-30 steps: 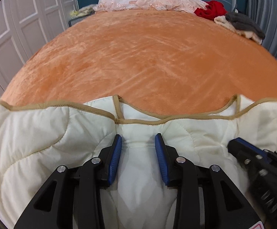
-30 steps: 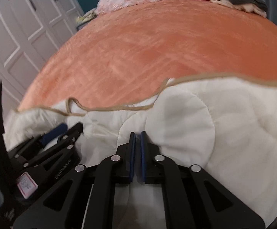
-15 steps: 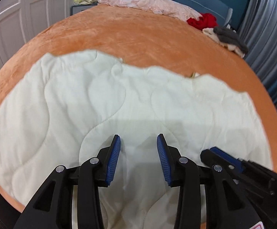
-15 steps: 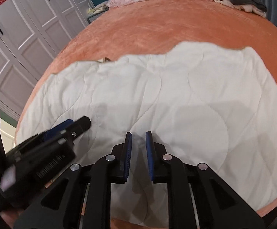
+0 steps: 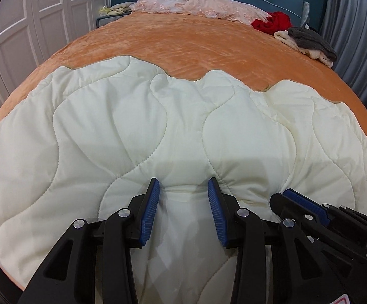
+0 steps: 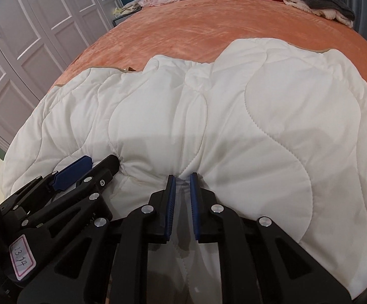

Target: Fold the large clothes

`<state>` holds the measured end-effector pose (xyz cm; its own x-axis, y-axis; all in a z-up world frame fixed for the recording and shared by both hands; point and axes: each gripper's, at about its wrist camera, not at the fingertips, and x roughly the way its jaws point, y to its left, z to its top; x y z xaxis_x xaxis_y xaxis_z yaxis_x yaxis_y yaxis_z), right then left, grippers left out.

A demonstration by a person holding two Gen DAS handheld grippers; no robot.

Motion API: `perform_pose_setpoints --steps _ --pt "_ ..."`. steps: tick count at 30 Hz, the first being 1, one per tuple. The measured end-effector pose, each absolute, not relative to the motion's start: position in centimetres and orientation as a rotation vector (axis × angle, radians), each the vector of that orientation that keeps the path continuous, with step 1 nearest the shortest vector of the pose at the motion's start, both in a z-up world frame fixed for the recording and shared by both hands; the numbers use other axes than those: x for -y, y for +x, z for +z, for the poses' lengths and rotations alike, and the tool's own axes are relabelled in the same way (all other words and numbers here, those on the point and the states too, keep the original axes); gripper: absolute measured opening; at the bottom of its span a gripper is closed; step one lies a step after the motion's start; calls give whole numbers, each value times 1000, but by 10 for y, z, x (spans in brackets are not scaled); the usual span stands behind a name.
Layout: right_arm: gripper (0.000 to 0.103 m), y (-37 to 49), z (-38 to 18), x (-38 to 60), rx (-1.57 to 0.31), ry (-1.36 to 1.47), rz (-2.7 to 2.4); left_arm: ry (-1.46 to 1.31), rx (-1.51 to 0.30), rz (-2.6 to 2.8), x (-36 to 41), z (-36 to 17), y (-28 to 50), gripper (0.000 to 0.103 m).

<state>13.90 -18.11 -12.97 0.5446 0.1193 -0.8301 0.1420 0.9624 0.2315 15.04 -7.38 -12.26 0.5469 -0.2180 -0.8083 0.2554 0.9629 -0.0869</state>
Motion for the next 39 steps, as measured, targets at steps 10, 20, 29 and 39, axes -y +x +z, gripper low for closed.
perform_pose_setpoints --steps 10,20,29,39 --pt "7 143 -135 183 -989 306 -10 32 -935 -271 76 -128 157 39" --pt "6 145 -137 184 -990 310 -11 32 -917 -271 79 -130 160 40" --pt "11 148 -102 171 -1051 241 -41 -64 -989 -337 57 -98 158 39" --pt "15 111 -79 142 -1060 257 39 -378 -992 -189 -90 -60 112 53"
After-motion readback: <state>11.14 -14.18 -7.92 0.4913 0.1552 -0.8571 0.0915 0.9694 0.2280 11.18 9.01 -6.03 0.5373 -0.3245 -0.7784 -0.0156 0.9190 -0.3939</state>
